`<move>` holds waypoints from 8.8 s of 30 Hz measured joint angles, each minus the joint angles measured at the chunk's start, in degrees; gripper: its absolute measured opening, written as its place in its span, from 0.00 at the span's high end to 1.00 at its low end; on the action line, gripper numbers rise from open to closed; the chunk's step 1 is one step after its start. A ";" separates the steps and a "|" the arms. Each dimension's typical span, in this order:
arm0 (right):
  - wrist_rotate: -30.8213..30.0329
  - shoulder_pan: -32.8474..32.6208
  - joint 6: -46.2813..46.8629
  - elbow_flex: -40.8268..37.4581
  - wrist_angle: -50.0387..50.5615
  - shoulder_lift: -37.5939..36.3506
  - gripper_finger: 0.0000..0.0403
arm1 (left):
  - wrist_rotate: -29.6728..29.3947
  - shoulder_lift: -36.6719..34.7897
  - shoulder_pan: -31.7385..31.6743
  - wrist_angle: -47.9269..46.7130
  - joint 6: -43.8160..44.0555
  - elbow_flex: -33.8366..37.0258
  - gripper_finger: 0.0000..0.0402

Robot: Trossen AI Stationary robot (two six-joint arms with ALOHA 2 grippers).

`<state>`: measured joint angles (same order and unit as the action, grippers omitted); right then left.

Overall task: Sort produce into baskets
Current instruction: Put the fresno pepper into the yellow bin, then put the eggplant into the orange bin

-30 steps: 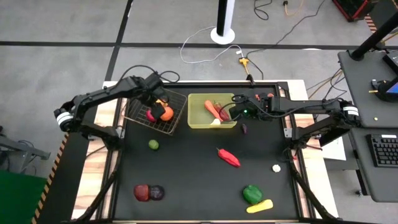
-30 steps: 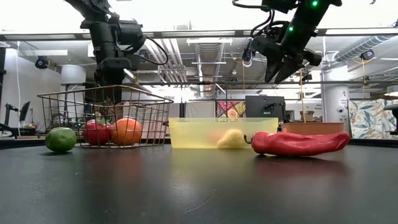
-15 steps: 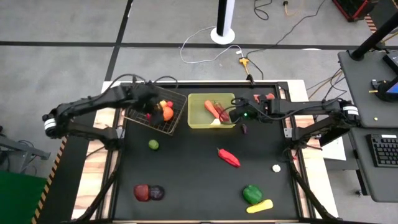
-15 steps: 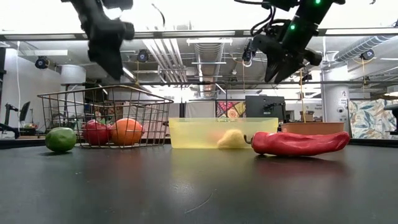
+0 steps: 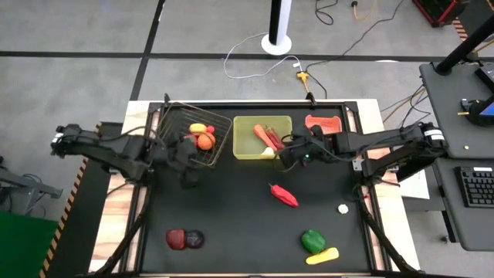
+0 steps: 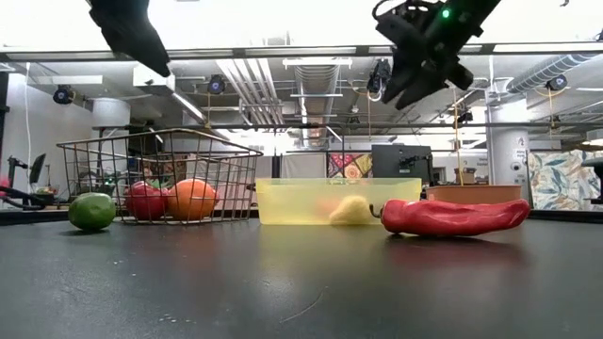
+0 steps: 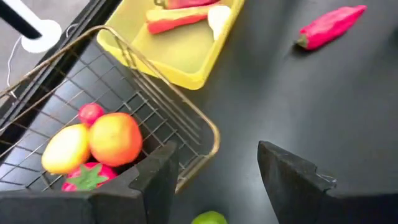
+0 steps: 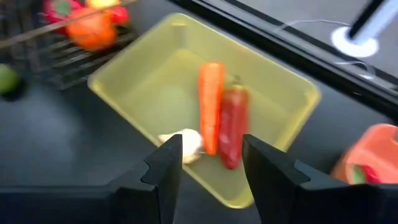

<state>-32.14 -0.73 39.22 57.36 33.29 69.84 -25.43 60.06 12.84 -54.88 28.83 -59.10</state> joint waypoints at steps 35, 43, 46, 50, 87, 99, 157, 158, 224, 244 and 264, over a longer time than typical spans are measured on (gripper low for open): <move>29.84 -11.31 11.26 4.11 8.81 12.63 0.50 | -10.19 5.17 9.86 0.46 6.50 1.10 0.50; 27.64 -13.42 7.81 13.86 17.87 22.05 0.50 | -10.22 5.50 9.84 0.87 6.43 1.10 0.50; 28.01 -13.42 6.15 16.51 19.77 26.02 0.50 | -10.21 5.50 9.84 0.88 6.43 1.10 0.50; 29.22 -13.40 4.61 18.96 21.64 29.76 0.48 | -10.21 5.50 9.84 0.88 6.43 1.17 0.50; 28.99 -13.40 2.69 18.25 18.49 36.79 0.70 | -11.54 5.50 9.84 3.22 6.46 2.22 0.50; 29.58 -13.33 -0.27 22.34 18.93 34.98 0.71 | -11.54 5.50 9.86 3.46 6.48 2.26 0.50; 11.34 13.90 -24.20 23.92 4.29 29.97 0.49 | -11.67 5.48 9.85 3.37 6.19 2.26 0.50; 11.32 13.71 -23.78 24.22 4.33 29.44 0.49 | -11.67 5.49 9.84 3.37 6.19 2.26 0.50; 21.66 11.21 -0.26 -6.36 13.34 19.02 0.41 | -11.67 5.48 9.85 3.94 6.00 3.53 0.50; 21.98 11.23 1.70 -8.87 10.57 18.91 0.84 | -11.69 5.48 9.84 4.35 6.00 3.53 0.50; 25.72 11.36 3.87 -7.88 16.33 2.37 0.93 | -13.18 5.50 9.84 6.82 6.00 6.46 0.50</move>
<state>-6.42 10.62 43.09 49.48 49.61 72.22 -38.61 65.56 22.68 -48.05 34.83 -52.64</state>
